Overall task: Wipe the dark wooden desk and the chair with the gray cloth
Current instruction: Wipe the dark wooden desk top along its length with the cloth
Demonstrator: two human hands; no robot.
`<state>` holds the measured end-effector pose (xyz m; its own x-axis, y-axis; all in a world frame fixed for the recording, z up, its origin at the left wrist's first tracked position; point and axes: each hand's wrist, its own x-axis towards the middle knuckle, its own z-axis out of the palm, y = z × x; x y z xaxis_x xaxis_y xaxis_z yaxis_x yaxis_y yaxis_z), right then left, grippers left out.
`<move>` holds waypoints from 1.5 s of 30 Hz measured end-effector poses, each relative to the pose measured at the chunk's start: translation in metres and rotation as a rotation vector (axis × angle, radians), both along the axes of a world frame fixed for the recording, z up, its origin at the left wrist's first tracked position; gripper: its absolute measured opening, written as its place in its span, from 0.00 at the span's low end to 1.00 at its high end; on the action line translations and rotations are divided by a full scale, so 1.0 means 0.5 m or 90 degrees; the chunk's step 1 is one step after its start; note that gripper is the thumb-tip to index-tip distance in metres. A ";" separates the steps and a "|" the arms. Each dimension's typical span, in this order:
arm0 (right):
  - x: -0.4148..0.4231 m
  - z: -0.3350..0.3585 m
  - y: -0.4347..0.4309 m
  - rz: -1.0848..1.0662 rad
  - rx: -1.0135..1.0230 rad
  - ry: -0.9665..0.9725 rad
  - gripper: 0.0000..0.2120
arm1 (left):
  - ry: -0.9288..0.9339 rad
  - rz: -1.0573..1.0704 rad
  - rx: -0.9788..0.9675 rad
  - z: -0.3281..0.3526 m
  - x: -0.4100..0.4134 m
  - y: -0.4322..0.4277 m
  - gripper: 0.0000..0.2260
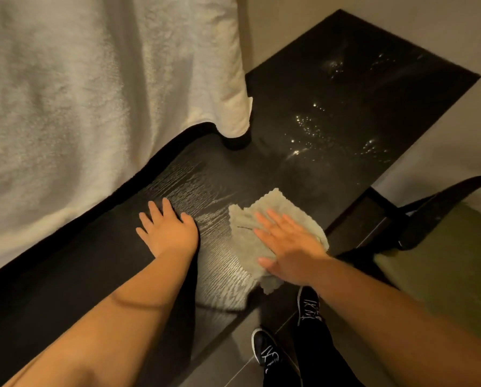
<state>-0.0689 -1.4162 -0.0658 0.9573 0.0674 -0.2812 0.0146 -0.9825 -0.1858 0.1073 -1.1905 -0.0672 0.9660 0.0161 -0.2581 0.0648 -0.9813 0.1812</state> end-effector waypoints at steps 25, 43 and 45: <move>0.022 -0.031 -0.139 -0.348 -0.062 -0.030 0.36 | -0.097 -0.253 0.003 -0.046 -0.131 -0.076 0.33; -0.001 -0.055 -0.150 -0.116 -0.059 -0.002 0.34 | -0.077 -0.219 0.042 -0.027 -0.134 -0.082 0.31; -0.023 -0.063 -0.107 0.000 0.000 -0.030 0.33 | -0.075 -0.195 0.031 -0.025 -0.140 -0.092 0.31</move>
